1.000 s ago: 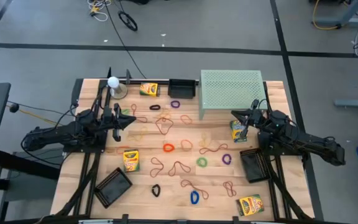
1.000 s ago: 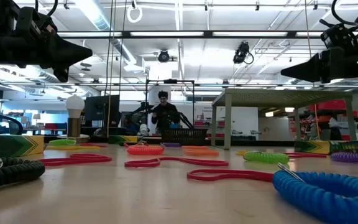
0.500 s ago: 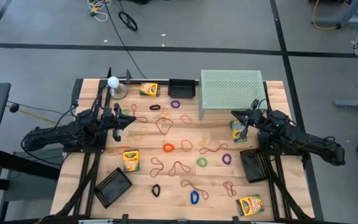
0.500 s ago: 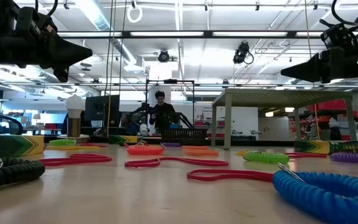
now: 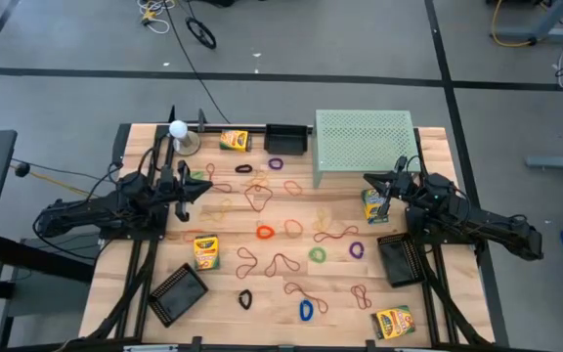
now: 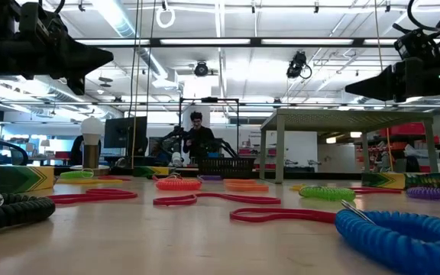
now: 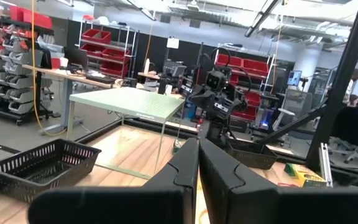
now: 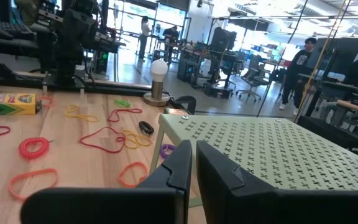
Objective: Pick & Place Office Desk Supplies
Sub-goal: Put the middle black basket on the shelf on the shelf
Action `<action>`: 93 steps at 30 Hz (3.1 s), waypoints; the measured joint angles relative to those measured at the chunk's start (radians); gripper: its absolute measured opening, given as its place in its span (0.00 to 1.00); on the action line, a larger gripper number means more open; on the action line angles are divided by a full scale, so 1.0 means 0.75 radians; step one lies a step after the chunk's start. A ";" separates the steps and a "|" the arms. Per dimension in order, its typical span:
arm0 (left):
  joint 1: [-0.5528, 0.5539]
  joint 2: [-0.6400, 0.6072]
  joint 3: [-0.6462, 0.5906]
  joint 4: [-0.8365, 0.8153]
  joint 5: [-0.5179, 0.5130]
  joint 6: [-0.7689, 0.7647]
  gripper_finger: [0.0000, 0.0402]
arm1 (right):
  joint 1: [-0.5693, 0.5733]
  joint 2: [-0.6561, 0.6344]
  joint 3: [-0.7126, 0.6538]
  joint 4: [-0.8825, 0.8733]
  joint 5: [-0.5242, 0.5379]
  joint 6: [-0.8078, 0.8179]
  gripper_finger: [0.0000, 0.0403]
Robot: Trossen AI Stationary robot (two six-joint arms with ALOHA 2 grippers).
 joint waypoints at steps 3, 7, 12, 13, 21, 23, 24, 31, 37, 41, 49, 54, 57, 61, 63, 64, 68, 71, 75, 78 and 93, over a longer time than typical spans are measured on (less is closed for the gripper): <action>0.000 0.000 -0.001 -0.062 0.000 0.001 0.05 | 0.000 0.000 0.000 0.002 0.000 -0.002 0.09; 0.000 0.001 -0.001 -0.090 0.000 0.001 0.05 | 0.001 0.000 0.000 0.032 -0.011 0.036 0.09; 0.001 0.001 -0.001 -0.095 -0.038 0.000 0.05 | 0.001 0.000 0.000 0.171 -0.028 0.300 0.09; 0.001 0.001 -0.001 -0.094 -0.042 0.001 0.05 | 0.001 0.000 0.000 0.220 -0.029 0.347 0.08; 0.001 0.001 -0.001 -0.094 -0.046 0.005 0.05 | 0.001 0.000 0.000 0.742 0.019 0.828 0.07; 0.001 0.001 -0.001 -0.094 -0.053 0.021 0.05 | 0.001 0.013 0.000 0.836 0.033 0.908 0.06; 0.001 0.001 -0.001 -0.094 -0.055 0.031 0.05 | 0.001 0.020 0.000 0.857 0.033 0.950 0.05; 0.001 0.001 -0.001 -0.093 -0.061 0.102 0.05 | 0.091 0.204 0.368 0.157 -0.021 1.094 0.01; 0.001 0.001 -0.001 -0.090 -0.061 0.107 0.05 | 0.300 0.666 0.885 -0.863 0.099 1.259 0.01; 0.001 0.001 0.000 -0.090 -0.061 0.106 0.05 | 0.518 0.942 1.014 -1.195 0.092 1.495 0.01; 0.000 0.001 0.000 -0.090 -0.060 0.092 0.05 | 1.015 1.217 1.055 -1.307 0.088 2.216 0.01; 0.000 0.001 -0.001 -0.091 -0.061 0.092 0.05 | 1.194 1.370 1.055 -1.442 0.068 2.584 0.12; 0.000 0.001 -0.001 -0.092 -0.064 0.091 0.05 | 1.230 1.472 1.055 -1.472 0.029 2.652 0.21; 0.000 0.001 -0.001 -0.092 -0.070 0.091 0.05 | 1.241 1.595 1.055 -1.467 -0.030 2.683 0.30; 0.000 0.001 0.000 -0.092 -0.070 0.091 0.05 | 1.240 1.642 1.055 -1.456 -0.069 2.681 0.33; 0.000 0.001 0.000 -0.092 -0.070 0.091 0.05 | 1.240 1.664 1.055 -1.457 -0.080 2.683 0.33; 0.000 0.001 -0.001 -0.092 -0.070 0.090 0.05 | 1.240 1.731 1.053 -1.447 -0.083 2.676 0.33; 0.001 0.001 0.000 -0.092 -0.070 0.091 0.05 | 1.240 1.759 1.030 -1.404 -0.084 2.673 0.28; 0.001 0.001 -0.001 -0.092 -0.070 0.093 0.05 | 1.237 1.765 0.986 -1.273 -0.103 2.680 0.14; 0.001 0.001 -0.001 -0.092 -0.070 0.094 0.05 | 1.217 1.762 0.991 -1.247 -0.103 2.682 0.04; 0.001 0.001 0.000 -0.092 -0.070 0.095 0.05 | 0.896 1.762 1.020 -1.074 0.042 2.760 0.05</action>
